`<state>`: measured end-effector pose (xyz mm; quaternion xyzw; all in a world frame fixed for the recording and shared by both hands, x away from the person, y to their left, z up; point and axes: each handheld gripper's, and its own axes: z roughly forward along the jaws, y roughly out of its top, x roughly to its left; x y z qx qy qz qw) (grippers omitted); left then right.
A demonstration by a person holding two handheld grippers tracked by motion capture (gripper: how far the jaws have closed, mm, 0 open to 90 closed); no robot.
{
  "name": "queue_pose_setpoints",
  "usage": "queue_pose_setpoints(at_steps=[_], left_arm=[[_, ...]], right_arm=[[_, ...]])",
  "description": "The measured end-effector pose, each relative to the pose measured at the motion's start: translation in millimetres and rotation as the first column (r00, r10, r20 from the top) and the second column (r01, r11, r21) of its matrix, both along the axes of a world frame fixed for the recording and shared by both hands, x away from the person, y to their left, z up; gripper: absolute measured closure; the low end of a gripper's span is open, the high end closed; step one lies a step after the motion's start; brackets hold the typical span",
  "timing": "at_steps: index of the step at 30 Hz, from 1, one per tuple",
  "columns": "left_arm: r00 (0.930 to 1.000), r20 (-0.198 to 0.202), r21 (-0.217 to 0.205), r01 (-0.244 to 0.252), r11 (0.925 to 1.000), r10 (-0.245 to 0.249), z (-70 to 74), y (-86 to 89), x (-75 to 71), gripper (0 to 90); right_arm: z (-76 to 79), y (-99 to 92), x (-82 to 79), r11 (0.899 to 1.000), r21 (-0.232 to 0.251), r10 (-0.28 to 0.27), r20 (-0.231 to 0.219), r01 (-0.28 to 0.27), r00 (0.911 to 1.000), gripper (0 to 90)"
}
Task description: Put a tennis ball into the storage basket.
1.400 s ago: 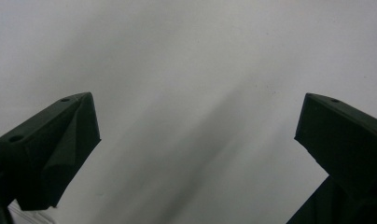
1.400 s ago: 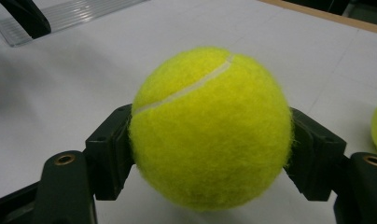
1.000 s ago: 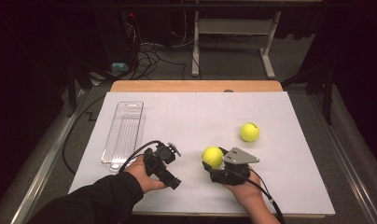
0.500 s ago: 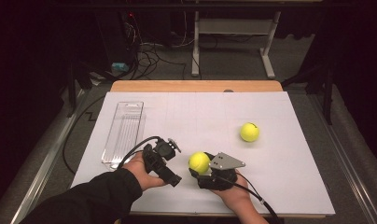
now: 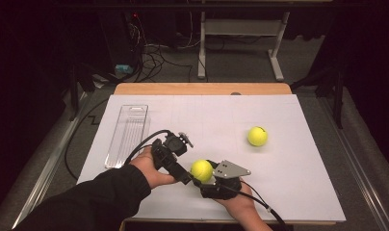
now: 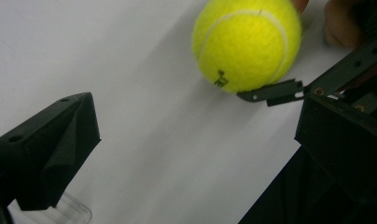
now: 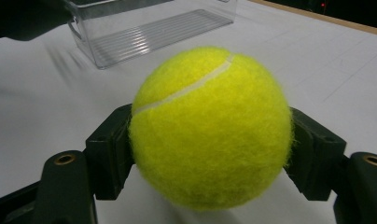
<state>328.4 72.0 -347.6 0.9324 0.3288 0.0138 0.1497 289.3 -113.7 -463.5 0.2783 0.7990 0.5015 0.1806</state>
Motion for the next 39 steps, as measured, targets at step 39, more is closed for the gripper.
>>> queue_pose_setpoints(at_steps=[39], left_arm=[[0.9817,-0.190,-0.081,-0.006,0.9967,-0.009,-36.5,-34.4,19.7,17.3]], right_arm=[[2.4,3.2,-6.5,0.999,0.050,0.021,0.002,-0.021,0.9998,27.3]])
